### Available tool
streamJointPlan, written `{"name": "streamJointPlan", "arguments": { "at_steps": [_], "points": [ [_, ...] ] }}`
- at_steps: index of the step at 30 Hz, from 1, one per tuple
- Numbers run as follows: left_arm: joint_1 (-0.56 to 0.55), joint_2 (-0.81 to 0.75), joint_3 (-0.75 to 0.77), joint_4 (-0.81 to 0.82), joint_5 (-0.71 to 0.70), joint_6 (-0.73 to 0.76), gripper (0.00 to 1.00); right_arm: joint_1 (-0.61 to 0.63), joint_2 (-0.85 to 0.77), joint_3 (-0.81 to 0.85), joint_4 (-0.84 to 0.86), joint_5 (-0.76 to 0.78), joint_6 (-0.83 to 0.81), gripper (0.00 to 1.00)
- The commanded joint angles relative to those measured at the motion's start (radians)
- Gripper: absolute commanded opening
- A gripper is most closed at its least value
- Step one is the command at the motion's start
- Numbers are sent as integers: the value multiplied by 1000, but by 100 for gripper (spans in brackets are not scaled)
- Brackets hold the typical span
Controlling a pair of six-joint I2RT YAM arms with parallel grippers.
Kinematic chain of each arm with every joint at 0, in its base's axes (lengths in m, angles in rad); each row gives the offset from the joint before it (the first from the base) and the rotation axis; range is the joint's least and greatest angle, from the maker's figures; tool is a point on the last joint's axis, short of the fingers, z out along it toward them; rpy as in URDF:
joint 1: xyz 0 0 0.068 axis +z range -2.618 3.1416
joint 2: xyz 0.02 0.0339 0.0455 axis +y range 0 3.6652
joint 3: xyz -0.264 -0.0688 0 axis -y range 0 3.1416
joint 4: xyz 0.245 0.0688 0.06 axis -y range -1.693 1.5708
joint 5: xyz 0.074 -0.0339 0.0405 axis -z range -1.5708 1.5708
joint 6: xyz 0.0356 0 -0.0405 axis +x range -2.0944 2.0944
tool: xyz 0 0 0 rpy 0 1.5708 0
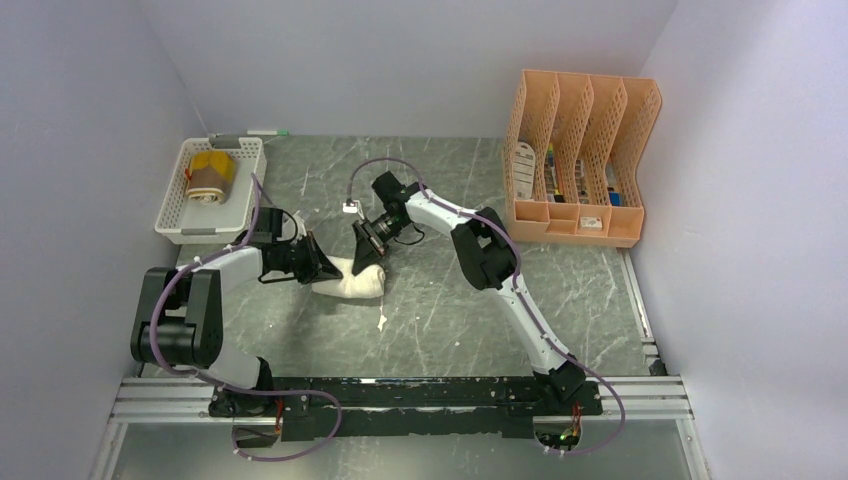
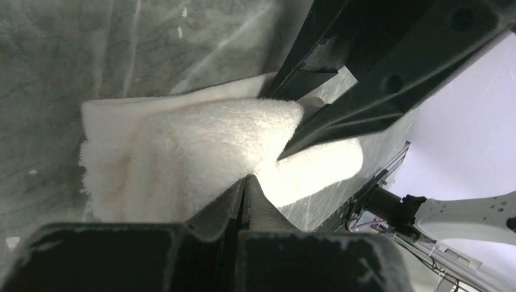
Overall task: Roll the towels
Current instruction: Roll the towel at the center of the board.
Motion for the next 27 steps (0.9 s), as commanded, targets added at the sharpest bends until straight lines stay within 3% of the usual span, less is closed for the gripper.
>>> {"name": "streamJointPlan", "arguments": {
  "at_steps": [1,3,8,12,15,23,27],
  "points": [
    [8,37,-37,91,-79,-59,7,1,-12,-20,25,175,-44,48],
    [8,49,-44,106,-82,-69,7,-3,-53,-44,24,230,-73,64],
    [8,53,-48,88,-107,-58,7,-14,-293,-227,231,609,-37,69],
    [9,49,-53,72,-124,-49,7,-29,-545,-446,524,846,20,71],
    [9,52,-57,64,-133,-44,7,-21,-757,-684,756,868,25,99],
    [10,57,-81,66,-146,-37,7,181,-945,-991,966,946,-14,100],
    [11,61,-84,70,-149,-38,7,205,-906,-1062,1157,819,117,95]
  ]
}}
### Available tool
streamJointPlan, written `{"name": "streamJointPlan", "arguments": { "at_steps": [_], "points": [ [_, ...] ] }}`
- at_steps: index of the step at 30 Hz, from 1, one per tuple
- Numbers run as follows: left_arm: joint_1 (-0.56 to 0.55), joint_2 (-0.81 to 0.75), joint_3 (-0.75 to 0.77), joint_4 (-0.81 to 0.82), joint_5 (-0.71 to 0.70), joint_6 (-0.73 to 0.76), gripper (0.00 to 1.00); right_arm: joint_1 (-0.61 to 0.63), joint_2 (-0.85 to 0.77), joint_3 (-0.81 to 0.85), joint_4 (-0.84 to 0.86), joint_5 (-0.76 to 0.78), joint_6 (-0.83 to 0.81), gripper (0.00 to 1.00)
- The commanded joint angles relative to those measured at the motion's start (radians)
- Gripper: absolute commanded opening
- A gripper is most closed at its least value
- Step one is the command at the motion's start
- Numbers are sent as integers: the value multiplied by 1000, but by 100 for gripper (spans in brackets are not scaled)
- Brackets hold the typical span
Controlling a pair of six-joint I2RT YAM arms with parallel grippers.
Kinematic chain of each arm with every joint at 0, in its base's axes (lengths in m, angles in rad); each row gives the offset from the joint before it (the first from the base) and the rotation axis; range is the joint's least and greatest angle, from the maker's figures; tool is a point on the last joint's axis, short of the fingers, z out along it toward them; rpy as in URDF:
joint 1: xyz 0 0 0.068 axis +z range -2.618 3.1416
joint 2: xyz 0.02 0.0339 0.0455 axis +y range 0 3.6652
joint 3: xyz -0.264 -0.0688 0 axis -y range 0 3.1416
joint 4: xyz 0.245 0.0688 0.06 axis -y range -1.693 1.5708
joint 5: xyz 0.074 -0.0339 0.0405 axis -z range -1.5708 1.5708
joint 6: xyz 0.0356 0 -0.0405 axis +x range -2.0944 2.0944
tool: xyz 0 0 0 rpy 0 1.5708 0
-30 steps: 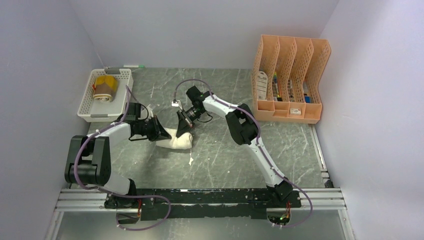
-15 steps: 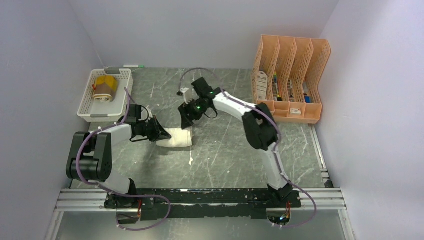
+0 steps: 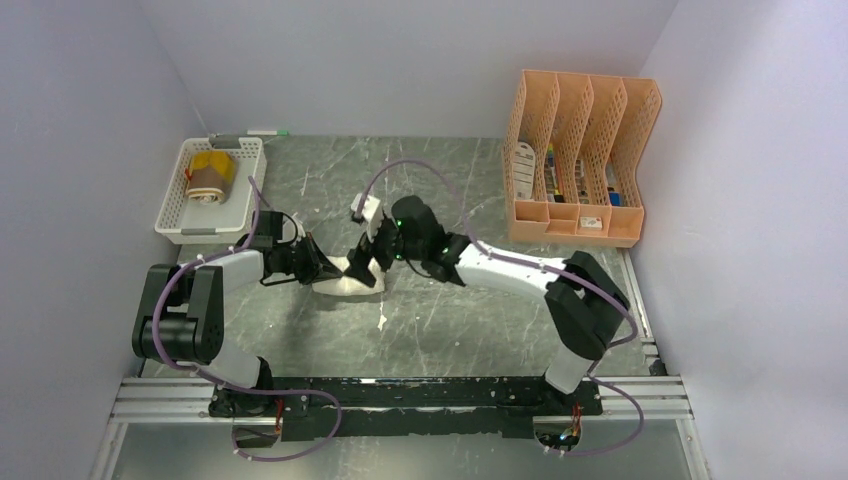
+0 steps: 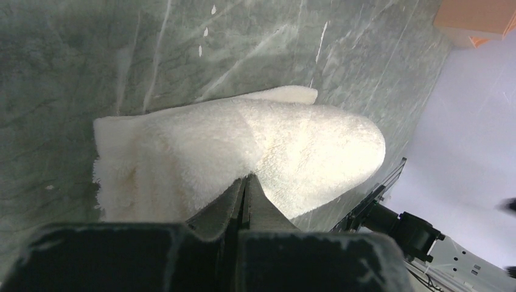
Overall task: Roll the towels
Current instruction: Roll the towel at the center of the board.
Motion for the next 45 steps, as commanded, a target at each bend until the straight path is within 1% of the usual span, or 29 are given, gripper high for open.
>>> {"name": "streamJointPlan", "arguments": {
  "at_steps": [1,2,4,7,8,10,11,12,16,21,23,26,29,32,33,34,36,38,40,41,42,43,44,45],
  "points": [
    [6,28,-39,-45,-106,29,7,3,60,-75,264,-85,136,93],
    [8,26,-38,-50,-108,30,7,1,76,-84,293,-102,162,90],
    [11,23,-33,-56,-107,34,7,-9,101,-103,338,-132,195,82],
    [18,12,-35,-63,-104,36,7,-31,134,-126,359,-169,219,63],
    [20,10,-37,-65,-105,38,7,-41,145,-133,360,-185,227,54],
    [28,6,-43,-67,-103,41,7,-67,170,-140,357,-218,240,39],
    [31,4,-45,-69,-100,45,7,-76,179,-170,362,-226,247,32],
    [36,1,-47,-72,-99,45,7,-85,186,-194,368,-228,252,29],
    [48,-12,-52,-80,-101,49,7,-100,190,-248,378,-199,249,25],
    [49,-10,-43,-80,-93,45,7,-99,250,-211,306,-198,223,15],
    [49,-13,-38,-82,-85,36,7,-100,267,-197,290,-204,221,13],
    [48,-37,-14,-101,-75,23,7,-99,270,-188,281,-192,222,12],
    [48,-73,33,-141,-85,13,7,-99,276,-158,237,-171,220,10],
    [49,-77,70,-169,-97,18,7,-98,260,-119,187,-181,216,8],
    [49,-70,75,-173,-100,23,7,-95,239,-122,186,-185,213,9],
    [48,-58,74,-172,-102,26,7,-87,211,-131,188,-179,207,14],
    [49,-37,60,-156,-98,26,7,-62,132,-140,166,-127,171,35],
    [48,-25,39,-133,-99,21,7,-25,52,-137,107,-38,115,48],
    [49,-17,21,-116,-99,19,7,20,-38,-166,112,102,77,61],
    [48,-14,14,-109,-98,18,7,38,-87,-198,147,171,74,71],
    [48,-10,9,-102,-97,18,7,47,-141,-246,199,231,88,90],
    [48,-8,5,-99,-95,19,7,48,-161,-278,251,265,132,99],
    [48,-7,1,-93,-95,19,7,41,-158,-295,291,290,184,100],
    [49,-7,-2,-88,-95,18,7,26,-133,-293,302,278,231,100]
  ]
}}
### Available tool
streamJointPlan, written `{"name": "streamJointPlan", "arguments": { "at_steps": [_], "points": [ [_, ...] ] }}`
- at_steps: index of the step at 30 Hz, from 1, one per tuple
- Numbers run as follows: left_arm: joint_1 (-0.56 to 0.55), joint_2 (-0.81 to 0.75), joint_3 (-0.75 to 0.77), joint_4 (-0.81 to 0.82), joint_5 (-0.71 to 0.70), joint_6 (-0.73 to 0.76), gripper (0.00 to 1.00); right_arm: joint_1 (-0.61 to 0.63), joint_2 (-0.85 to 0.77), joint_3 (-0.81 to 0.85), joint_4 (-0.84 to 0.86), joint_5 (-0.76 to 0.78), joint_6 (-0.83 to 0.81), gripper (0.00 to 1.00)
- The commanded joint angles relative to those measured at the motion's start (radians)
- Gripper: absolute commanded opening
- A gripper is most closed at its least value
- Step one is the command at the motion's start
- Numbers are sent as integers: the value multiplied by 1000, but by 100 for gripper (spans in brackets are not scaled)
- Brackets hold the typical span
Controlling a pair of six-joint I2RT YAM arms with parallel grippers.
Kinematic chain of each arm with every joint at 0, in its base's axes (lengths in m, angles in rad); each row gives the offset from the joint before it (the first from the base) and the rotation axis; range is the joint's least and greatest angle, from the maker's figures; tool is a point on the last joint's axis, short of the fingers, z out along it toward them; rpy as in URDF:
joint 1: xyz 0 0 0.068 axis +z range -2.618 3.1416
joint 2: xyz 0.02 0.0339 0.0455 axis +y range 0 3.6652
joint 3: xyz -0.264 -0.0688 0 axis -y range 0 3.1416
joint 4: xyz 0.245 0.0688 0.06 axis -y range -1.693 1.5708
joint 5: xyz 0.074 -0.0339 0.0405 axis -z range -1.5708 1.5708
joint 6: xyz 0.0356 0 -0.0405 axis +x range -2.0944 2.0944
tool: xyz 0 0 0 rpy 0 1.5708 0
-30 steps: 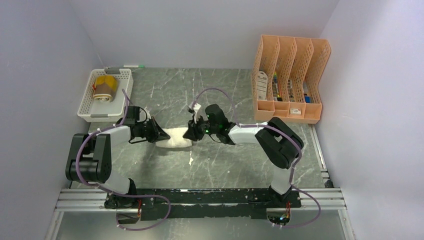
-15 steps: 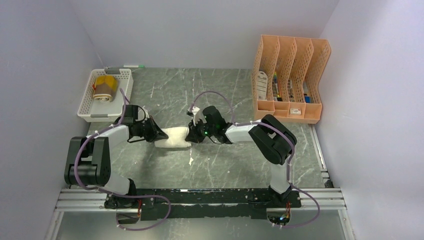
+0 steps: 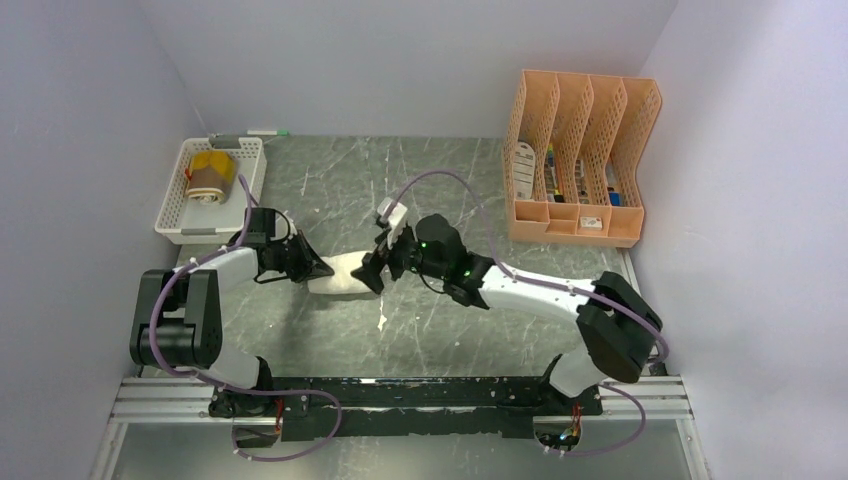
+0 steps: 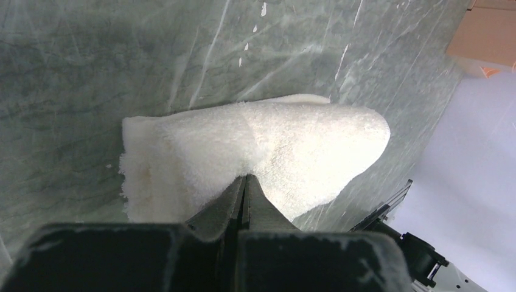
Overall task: Roll the towels
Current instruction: Roll the towel at the center of the board.
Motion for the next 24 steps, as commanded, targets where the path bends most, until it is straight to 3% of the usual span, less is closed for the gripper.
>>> {"name": "streamJointPlan", "arguments": {
  "at_steps": [1,4,6,8,15,20,24],
  "points": [
    [7,24,-37,8,-32,10,7,-39,33,-23,61,120,113,100],
    [8,30,-38,6,-30,16,7,-1,118,82,-102,79,-4,100],
    [8,34,-38,7,-26,21,7,103,67,-12,49,254,-216,100],
    [8,44,-37,9,-19,23,7,180,26,-151,219,325,-432,100],
    [8,92,-11,2,3,43,7,301,93,-204,230,411,-777,100],
    [7,152,17,-8,45,74,7,421,367,-197,584,765,-1065,100],
    [8,153,31,-15,70,84,7,459,648,-149,965,911,-1341,100]
  ]
}}
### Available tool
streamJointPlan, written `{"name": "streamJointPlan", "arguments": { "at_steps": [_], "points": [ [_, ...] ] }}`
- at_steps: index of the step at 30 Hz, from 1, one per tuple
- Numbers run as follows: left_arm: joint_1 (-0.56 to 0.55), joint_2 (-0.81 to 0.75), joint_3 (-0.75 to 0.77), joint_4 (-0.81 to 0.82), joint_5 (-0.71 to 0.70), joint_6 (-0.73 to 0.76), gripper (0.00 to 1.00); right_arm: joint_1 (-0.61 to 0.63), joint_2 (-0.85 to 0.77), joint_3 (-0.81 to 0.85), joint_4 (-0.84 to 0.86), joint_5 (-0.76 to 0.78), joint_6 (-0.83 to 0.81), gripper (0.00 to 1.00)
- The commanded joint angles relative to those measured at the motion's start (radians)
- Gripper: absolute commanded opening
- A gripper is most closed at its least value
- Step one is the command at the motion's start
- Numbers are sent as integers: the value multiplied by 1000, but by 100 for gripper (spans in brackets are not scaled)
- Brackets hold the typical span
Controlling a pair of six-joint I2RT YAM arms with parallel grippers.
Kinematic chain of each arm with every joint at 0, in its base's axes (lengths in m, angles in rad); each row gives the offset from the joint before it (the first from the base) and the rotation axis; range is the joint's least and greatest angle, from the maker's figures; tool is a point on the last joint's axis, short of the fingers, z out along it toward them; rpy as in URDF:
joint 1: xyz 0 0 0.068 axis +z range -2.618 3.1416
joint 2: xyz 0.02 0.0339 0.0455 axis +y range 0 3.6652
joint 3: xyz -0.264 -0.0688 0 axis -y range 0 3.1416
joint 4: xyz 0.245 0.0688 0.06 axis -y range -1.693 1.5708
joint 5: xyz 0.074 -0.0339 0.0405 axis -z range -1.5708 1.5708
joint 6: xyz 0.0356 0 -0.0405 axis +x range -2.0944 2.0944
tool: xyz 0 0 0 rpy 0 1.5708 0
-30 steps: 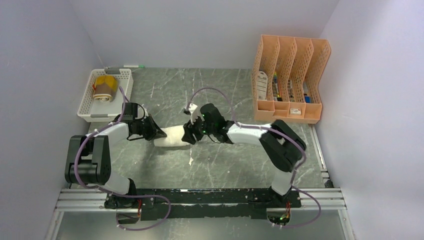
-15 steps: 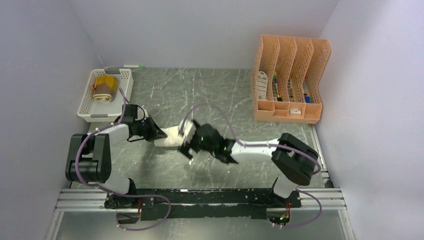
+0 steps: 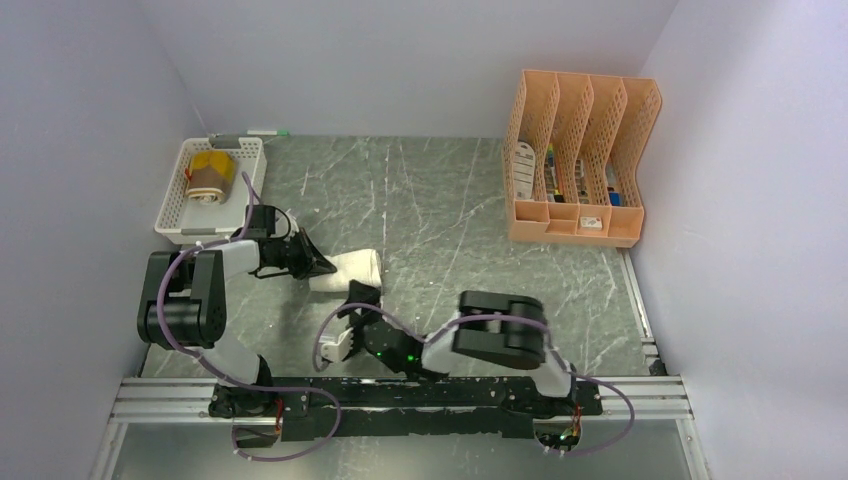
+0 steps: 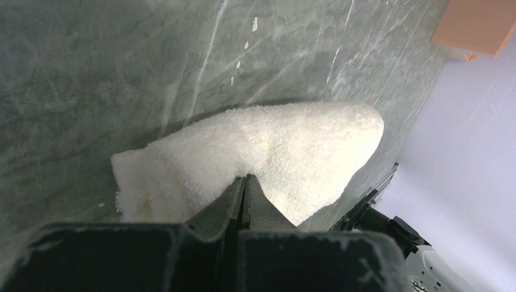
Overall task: Roll the towels
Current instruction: Roll the towel at the center of the board, then pick up the towel at the center of the board.
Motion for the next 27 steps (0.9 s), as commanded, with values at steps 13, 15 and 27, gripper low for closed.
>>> {"name": "streamJointPlan", "arguments": {
  "at_steps": [13,15,27],
  "points": [
    [-5,21,-10,-79,29,78,7,-37,331,249,3,200,-191,100],
    [-6,23,-8,-83,33,83,7,-59,323,287,-132,154,-142,100],
    [-6,52,36,-143,44,132,7,-189,353,388,-280,77,-147,76]
  ]
}}
